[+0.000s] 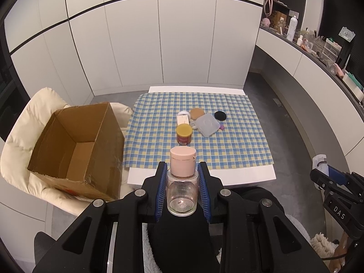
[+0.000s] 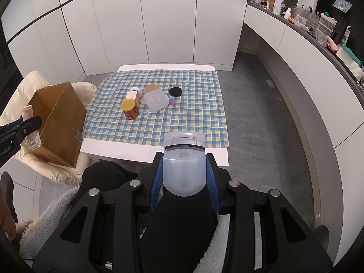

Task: Organize objects
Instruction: 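Carry the held bottle with the left tool toward the cardboard box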

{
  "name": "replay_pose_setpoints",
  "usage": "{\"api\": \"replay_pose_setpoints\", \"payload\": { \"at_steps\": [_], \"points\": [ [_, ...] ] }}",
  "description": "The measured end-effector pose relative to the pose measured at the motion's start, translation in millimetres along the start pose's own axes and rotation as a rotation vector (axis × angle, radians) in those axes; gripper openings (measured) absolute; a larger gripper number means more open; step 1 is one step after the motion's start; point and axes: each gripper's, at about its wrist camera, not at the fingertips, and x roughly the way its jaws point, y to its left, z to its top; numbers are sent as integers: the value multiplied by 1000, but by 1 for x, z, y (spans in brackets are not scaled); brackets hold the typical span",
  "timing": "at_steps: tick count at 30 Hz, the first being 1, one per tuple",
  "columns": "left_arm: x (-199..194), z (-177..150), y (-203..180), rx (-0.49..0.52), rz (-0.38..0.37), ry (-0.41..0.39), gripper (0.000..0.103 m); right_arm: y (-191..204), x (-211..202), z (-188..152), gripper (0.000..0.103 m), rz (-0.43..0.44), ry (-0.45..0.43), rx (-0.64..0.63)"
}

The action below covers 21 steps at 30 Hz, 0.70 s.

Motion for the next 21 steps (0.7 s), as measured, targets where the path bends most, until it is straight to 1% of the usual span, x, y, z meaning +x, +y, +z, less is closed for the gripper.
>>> {"api": "replay_pose_setpoints", "payload": {
  "at_steps": [12,21],
  "points": [
    [2,-4,20,-41,17,9,27,18,7,2,38,15,10,-38],
    [-1,-12,52,-98,59,14,27,49,15,5,38,56,14,-106]
  ]
}}
